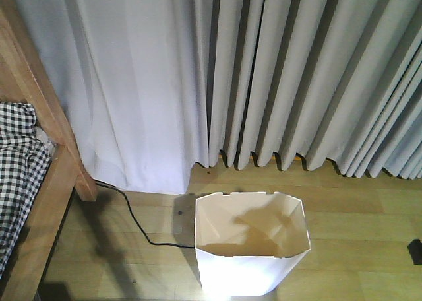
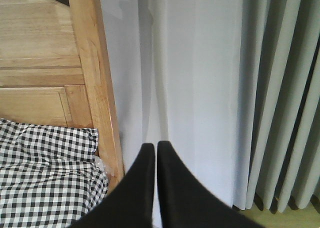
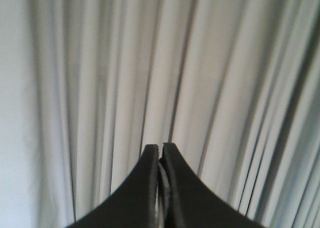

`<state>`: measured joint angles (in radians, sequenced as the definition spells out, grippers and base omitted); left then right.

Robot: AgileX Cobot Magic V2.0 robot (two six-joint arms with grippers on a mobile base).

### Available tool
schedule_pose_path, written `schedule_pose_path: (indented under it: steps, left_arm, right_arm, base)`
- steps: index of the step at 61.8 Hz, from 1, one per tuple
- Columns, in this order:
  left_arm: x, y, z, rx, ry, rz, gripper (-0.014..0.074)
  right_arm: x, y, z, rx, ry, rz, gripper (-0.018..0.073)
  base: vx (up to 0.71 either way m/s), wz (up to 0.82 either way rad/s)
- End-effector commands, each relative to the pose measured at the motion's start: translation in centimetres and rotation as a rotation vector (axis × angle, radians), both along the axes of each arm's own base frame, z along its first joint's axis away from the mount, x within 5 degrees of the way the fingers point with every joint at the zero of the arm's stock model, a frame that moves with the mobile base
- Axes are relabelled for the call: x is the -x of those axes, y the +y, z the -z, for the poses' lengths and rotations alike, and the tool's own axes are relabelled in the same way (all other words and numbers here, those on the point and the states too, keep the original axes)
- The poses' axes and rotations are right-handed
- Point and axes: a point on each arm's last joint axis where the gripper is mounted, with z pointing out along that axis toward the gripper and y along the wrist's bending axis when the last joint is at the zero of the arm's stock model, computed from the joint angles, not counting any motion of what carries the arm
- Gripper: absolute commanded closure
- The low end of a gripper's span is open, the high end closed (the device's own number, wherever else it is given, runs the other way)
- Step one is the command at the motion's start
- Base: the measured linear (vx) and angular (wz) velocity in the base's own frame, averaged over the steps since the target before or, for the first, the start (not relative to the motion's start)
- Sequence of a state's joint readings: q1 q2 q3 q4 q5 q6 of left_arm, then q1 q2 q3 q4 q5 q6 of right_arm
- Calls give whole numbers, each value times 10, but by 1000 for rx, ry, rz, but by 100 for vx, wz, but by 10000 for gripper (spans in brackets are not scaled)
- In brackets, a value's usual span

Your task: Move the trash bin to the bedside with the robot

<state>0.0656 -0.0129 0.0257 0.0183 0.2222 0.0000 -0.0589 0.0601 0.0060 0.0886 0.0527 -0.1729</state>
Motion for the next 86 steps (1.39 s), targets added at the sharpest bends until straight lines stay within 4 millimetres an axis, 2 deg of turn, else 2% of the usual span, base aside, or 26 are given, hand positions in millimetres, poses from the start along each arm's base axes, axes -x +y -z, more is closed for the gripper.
schedule_pose_path:
  steps: [1, 21, 86]
  left_arm:
    - [0, 0, -1, 0, -67, 1, 603]
    - [0, 0, -1, 0, -67, 1, 603]
    - [0, 0, -1, 0, -67, 1, 603]
  right_arm:
    - [3, -3, 0, -56, -105, 46, 568]
    - [6, 1, 2, -11, -88, -8, 568]
    - [6, 0, 2, -33, -88, -7, 568]
  base:
    - [0, 0]
    - [0, 0]
    - [0, 0]
